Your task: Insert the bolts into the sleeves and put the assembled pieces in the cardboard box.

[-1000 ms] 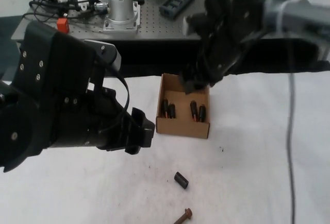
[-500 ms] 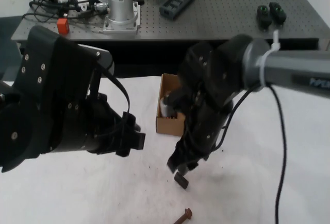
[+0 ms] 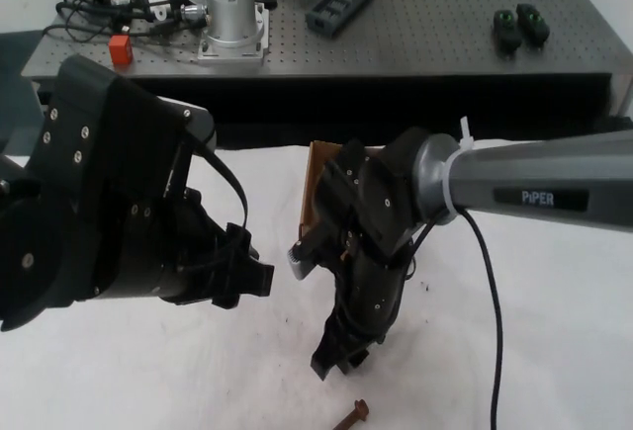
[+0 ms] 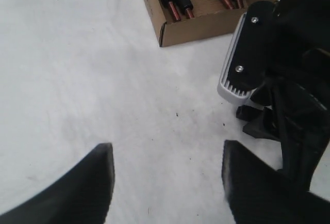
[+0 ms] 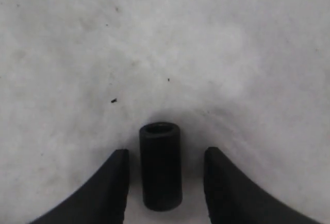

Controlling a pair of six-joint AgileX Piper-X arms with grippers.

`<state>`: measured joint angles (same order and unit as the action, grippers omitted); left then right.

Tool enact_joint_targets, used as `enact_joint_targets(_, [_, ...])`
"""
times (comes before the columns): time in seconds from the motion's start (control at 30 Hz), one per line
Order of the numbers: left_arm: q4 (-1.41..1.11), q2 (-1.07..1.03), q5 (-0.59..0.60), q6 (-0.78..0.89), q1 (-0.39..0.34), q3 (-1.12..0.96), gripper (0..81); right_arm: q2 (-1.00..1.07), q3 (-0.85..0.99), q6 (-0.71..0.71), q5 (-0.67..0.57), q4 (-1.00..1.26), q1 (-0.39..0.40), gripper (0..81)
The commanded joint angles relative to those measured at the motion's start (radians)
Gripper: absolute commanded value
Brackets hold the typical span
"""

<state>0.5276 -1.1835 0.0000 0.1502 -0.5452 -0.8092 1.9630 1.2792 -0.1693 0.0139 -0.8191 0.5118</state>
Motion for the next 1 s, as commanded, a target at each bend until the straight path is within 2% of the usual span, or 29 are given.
enact_joint_targets(0.0, [0.003,0.007,-0.015,0.007,0.003,-0.001,44.2,0.002,0.004,-0.011,0.002,0.023,0.002,34.0])
enact_joint_targets(0.23, [0.036,0.007,-0.016,-0.003,0.003,-0.001,44.2,0.016,0.004,-0.056,-0.008,-0.016,0.002,16.0])
enact_joint_targets(0.47, [0.084,0.007,-0.013,-0.017,0.003,-0.001,44.2,0.024,-0.006,-0.087,-0.001,-0.031,0.002,12.8])
enact_joint_targets(0.53, [0.081,0.007,0.015,-0.017,0.003,-0.001,44.2,0.015,-0.006,-0.105,-0.001,-0.031,0.002,4.0])
enact_joint_targets(0.73, [0.07,-0.002,0.158,-0.065,0.003,-0.005,43.3,-0.101,-0.021,-0.097,-0.008,-0.038,-0.064,4.6])
enact_joint_targets(0.97, [0.071,-0.192,0.307,-0.139,-0.026,-0.1,34.2,-0.429,-0.215,-0.05,-0.047,-0.022,-0.237,4.6])
